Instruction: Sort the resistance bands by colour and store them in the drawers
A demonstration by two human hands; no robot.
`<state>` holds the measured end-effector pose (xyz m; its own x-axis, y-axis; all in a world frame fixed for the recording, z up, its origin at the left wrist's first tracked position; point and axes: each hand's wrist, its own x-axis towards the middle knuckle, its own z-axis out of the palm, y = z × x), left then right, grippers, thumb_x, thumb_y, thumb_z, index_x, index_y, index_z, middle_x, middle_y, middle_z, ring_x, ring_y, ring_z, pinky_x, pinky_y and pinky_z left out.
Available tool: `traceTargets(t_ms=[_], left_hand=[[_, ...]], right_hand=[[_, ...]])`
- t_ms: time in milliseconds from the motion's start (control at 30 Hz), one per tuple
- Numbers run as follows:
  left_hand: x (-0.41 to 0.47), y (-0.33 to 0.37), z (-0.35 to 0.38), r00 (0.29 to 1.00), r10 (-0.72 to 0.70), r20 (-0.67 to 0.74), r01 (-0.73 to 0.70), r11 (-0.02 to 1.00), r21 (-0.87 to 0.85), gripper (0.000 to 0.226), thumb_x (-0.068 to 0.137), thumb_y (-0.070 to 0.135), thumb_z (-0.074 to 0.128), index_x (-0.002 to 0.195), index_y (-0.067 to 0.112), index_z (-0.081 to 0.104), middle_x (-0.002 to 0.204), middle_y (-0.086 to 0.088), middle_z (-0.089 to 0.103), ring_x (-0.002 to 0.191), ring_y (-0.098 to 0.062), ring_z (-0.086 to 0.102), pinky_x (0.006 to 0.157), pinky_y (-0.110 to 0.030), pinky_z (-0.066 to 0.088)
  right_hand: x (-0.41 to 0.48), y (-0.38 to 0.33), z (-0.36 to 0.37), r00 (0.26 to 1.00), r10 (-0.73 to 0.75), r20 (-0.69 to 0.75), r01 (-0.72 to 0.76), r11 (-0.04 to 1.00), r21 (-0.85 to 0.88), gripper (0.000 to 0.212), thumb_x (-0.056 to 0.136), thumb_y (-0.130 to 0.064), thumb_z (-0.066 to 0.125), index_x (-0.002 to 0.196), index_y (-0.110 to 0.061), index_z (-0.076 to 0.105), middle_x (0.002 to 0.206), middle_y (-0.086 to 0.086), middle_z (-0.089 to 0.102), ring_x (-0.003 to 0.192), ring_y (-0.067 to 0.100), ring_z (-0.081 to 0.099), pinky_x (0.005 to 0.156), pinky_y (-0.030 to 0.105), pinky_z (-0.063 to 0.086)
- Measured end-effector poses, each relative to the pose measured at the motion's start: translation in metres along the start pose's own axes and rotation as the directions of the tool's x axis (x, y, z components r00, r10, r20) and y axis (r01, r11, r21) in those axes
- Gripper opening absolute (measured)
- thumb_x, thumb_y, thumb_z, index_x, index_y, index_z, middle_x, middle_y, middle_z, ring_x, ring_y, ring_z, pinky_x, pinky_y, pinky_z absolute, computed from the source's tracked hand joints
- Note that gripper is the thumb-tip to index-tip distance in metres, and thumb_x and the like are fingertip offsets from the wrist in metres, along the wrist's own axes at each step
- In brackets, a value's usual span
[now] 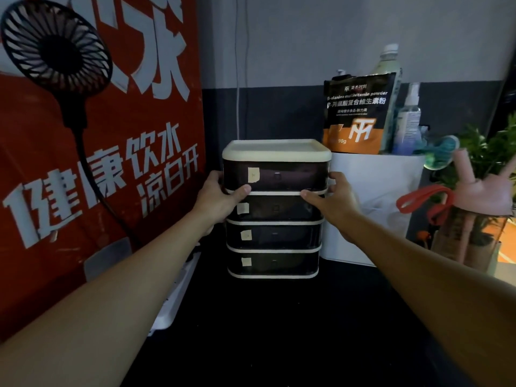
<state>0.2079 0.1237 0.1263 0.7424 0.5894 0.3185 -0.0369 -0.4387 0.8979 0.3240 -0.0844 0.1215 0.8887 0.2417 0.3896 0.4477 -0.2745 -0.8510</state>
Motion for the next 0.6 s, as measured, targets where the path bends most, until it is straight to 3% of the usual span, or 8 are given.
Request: traceTargets(t_ms=[200, 333, 400, 500, 567, 600], left_hand=[[0.006, -0.003, 0.007, 1.0, 0.011, -0.002, -0.011, 1.0, -0.019, 0.055, 0.09, 0.04, 0.071, 0.134, 0.027, 0.041, 0.112, 0.009, 0.054, 0.11, -0.017, 0.054, 0.098, -0.05, 0.051], [0.008, -0.004, 0.006, 0.999, -0.036, 0.041, 0.039, 0.997, -0.072, 0.061, 0.089, 0.039, 0.072, 0.138, 0.029, 0.039, 0.123, 0.005, 0.054, 0.12, -0.019, 0.054, 0.101, -0.048, 0.05], [0.01, -0.001, 0.003, 0.999, -0.024, -0.038, 0.023, 0.999, -0.033, 0.061, 0.088, 0.038, 0.072, 0.138, 0.029, 0.039, 0.125, 0.001, 0.052, 0.116, -0.018, 0.053, 0.097, -0.04, 0.05], [0.009, 0.022, -0.002, 0.928, 0.191, -0.319, -0.2, 0.98, 0.006, 0.028, 0.089, 0.031, 0.068, 0.111, 0.023, 0.053, 0.106, -0.001, 0.056, 0.097, -0.013, 0.056, 0.083, -0.03, 0.049], [0.008, 0.049, 0.002, 0.881, 0.323, -0.345, -0.338, 0.941, 0.017, 0.005, 0.09, 0.017, 0.065, 0.094, 0.017, 0.061, 0.089, 0.001, 0.06, 0.082, -0.003, 0.056, 0.076, -0.019, 0.046], [0.007, 0.069, 0.004, 0.888, 0.339, -0.312, -0.356, 0.935, 0.002, 0.005, 0.091, 0.011, 0.062, 0.088, 0.014, 0.064, 0.082, 0.002, 0.061, 0.074, 0.002, 0.055, 0.071, -0.013, 0.044]], right_hand=[[0.003, -0.004, 0.001, 1.0, 0.017, 0.011, -0.017, 0.998, -0.066, 0.072, 0.083, -0.039, 0.075, 0.141, -0.02, 0.036, 0.134, 0.006, 0.056, 0.117, 0.026, 0.056, 0.09, 0.039, 0.05], [0.006, -0.003, -0.002, 0.999, 0.018, 0.033, -0.017, 0.999, -0.037, 0.071, 0.083, -0.04, 0.075, 0.139, -0.019, 0.037, 0.129, 0.004, 0.055, 0.111, 0.022, 0.055, 0.09, 0.039, 0.051], [0.007, -0.006, -0.006, 1.0, 0.005, 0.007, -0.005, 0.999, -0.049, 0.064, 0.086, -0.045, 0.069, 0.136, -0.019, 0.04, 0.123, 0.001, 0.051, 0.108, 0.019, 0.053, 0.091, 0.039, 0.051], [0.011, -0.021, -0.017, 0.991, -0.063, -0.119, 0.056, 0.997, -0.062, 0.033, 0.096, -0.044, 0.052, 0.117, -0.018, 0.053, 0.11, 0.0, 0.057, 0.095, 0.016, 0.056, 0.083, 0.037, 0.051], [0.016, -0.038, -0.031, 0.987, -0.073, -0.145, 0.079, 0.996, 0.037, 0.026, 0.1, -0.037, 0.045, 0.097, -0.015, 0.059, 0.089, 0.0, 0.061, 0.077, 0.012, 0.057, 0.066, 0.028, 0.047], [0.018, -0.05, -0.037, 0.991, -0.061, -0.116, 0.073, 0.992, 0.103, 0.03, 0.101, -0.034, 0.043, 0.091, -0.012, 0.06, 0.08, 0.0, 0.06, 0.069, 0.01, 0.054, 0.06, 0.025, 0.042]])
